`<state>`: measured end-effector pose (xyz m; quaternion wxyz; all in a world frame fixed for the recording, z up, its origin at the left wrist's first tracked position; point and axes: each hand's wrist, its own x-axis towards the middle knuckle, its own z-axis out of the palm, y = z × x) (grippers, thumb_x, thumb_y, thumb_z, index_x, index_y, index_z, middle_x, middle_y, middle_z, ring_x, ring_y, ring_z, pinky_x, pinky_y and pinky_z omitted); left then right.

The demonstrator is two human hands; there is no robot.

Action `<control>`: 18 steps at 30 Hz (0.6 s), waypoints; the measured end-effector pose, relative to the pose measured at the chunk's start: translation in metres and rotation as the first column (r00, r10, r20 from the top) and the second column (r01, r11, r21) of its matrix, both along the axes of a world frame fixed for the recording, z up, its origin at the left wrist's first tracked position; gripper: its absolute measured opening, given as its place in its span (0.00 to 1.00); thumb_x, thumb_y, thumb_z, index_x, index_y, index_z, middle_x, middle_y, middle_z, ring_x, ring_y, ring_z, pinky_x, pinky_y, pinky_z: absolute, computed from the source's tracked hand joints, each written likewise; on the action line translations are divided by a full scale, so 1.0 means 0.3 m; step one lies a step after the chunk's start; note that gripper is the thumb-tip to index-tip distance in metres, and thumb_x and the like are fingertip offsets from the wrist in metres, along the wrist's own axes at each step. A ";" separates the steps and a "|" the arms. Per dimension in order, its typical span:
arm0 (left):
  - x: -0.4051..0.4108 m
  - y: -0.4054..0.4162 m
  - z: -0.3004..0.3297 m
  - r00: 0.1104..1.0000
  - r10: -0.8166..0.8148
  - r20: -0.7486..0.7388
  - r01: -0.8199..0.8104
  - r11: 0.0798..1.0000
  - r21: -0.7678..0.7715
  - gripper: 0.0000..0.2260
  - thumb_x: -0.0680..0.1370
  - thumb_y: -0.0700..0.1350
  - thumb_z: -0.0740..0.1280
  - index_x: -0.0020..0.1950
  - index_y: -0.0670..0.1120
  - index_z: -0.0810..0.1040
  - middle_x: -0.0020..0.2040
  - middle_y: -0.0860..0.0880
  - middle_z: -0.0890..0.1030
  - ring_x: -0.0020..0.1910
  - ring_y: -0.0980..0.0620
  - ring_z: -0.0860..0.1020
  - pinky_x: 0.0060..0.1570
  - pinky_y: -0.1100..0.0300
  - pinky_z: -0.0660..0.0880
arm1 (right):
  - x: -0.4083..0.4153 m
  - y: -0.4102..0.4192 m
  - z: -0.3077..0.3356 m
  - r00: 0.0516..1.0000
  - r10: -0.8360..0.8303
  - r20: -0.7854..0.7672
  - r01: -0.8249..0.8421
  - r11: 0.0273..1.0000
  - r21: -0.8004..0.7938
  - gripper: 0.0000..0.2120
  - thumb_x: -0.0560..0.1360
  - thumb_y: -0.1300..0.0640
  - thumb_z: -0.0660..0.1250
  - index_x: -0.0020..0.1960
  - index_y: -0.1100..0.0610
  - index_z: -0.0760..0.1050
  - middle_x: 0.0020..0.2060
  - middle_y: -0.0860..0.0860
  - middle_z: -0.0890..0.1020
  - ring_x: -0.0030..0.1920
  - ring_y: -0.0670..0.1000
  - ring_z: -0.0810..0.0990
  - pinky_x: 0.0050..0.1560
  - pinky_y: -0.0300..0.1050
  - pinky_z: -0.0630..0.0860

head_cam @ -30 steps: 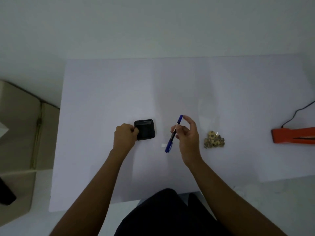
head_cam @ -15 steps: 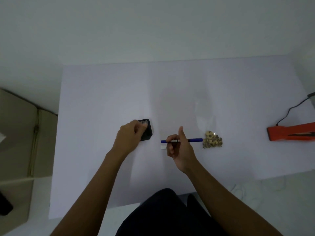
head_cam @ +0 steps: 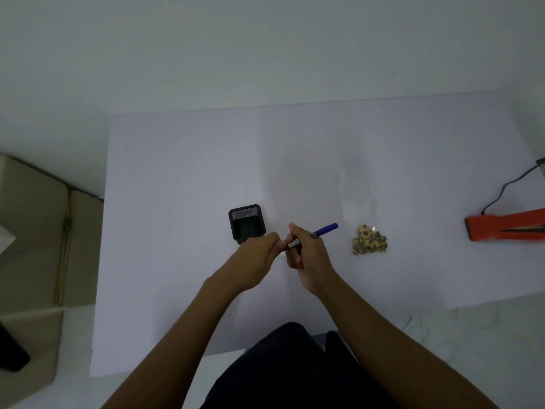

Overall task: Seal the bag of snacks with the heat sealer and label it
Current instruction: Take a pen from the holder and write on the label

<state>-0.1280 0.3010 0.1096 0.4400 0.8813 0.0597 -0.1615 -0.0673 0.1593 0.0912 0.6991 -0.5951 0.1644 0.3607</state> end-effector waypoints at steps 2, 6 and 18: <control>0.006 0.011 -0.012 1.000 -0.007 0.001 0.007 0.997 -0.075 0.17 0.85 0.52 0.53 0.44 0.44 0.72 0.38 0.45 0.77 0.35 0.46 0.76 0.36 0.58 0.74 | 0.010 -0.006 -0.010 0.999 0.014 0.037 -0.014 1.000 0.007 0.19 0.81 0.51 0.63 0.35 0.60 0.76 0.20 0.52 0.68 0.22 0.49 0.60 0.28 0.45 0.56; 0.024 0.008 -0.028 0.998 -0.060 0.008 0.061 0.996 -0.067 0.19 0.84 0.54 0.53 0.43 0.44 0.73 0.36 0.47 0.76 0.32 0.53 0.73 0.34 0.64 0.70 | 0.022 -0.013 -0.021 0.997 0.023 0.078 -0.021 0.999 -0.028 0.19 0.80 0.52 0.65 0.35 0.61 0.76 0.20 0.52 0.70 0.22 0.48 0.62 0.27 0.43 0.58; 0.034 -0.134 -0.042 0.905 0.078 -0.419 -0.298 0.818 -0.492 0.19 0.86 0.50 0.51 0.39 0.45 0.69 0.31 0.51 0.68 0.27 0.55 0.64 0.29 0.63 0.63 | 0.049 -0.065 -0.091 0.962 -0.239 -0.130 0.220 0.965 -0.144 0.17 0.76 0.62 0.65 0.29 0.59 0.70 0.18 0.51 0.66 0.20 0.49 0.61 0.25 0.42 0.61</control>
